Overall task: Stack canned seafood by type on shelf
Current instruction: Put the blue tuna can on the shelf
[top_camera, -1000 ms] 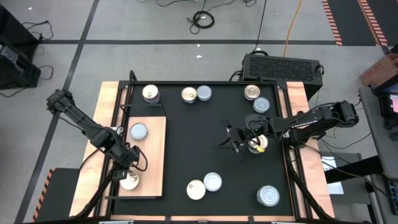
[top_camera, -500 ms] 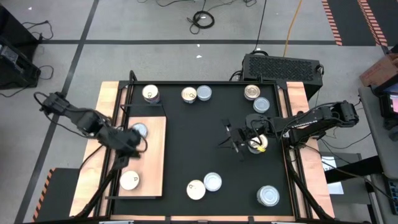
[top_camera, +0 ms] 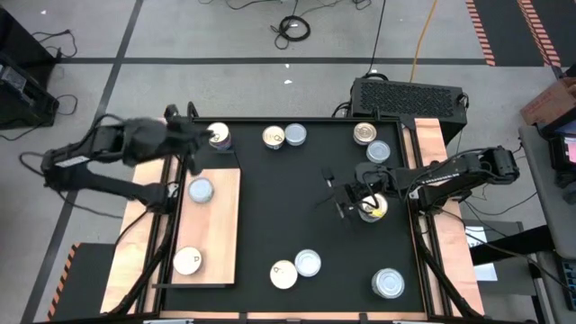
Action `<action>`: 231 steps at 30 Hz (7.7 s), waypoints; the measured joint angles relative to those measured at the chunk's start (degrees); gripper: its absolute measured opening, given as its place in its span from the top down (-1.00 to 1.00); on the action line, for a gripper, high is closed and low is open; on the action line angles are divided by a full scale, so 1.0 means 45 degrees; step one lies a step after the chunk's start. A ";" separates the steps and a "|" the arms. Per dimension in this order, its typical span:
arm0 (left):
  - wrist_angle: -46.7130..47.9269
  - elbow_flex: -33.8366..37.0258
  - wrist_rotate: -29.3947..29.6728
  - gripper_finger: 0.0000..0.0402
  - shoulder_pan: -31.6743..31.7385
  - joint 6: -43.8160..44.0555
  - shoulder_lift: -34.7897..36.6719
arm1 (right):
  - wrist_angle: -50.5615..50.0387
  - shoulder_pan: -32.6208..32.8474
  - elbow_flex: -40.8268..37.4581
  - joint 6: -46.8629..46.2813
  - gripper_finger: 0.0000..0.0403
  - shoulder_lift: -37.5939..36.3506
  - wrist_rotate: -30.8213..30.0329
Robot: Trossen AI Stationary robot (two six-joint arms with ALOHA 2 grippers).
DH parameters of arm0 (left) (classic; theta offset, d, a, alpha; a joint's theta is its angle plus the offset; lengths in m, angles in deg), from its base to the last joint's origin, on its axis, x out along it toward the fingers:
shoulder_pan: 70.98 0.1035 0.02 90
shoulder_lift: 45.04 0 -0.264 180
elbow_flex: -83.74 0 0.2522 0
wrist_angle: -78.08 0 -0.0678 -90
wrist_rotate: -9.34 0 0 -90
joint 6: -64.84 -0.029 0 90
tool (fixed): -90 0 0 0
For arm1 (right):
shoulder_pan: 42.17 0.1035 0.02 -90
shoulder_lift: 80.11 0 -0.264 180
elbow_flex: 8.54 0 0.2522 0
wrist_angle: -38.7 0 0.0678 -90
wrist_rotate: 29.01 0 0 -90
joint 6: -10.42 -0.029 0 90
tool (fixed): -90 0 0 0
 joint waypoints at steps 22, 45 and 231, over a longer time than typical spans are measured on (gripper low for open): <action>0.1049 0.0015 -0.9847 0.79 1.3067 -0.1096 -0.7055 | -0.2150 -0.2004 0.0005 0.1258 1.00 0.0000 0.0024; 0.2546 -0.0986 -0.7472 0.38 1.4315 -0.2651 -0.9265 | -0.3022 -0.2755 0.0010 -0.0642 1.00 0.0000 0.0166; -0.1843 0.3260 -0.9272 0.38 1.2741 0.1994 -0.8321 | -0.3871 -0.2170 0.0010 -0.1493 1.00 0.0005 0.0175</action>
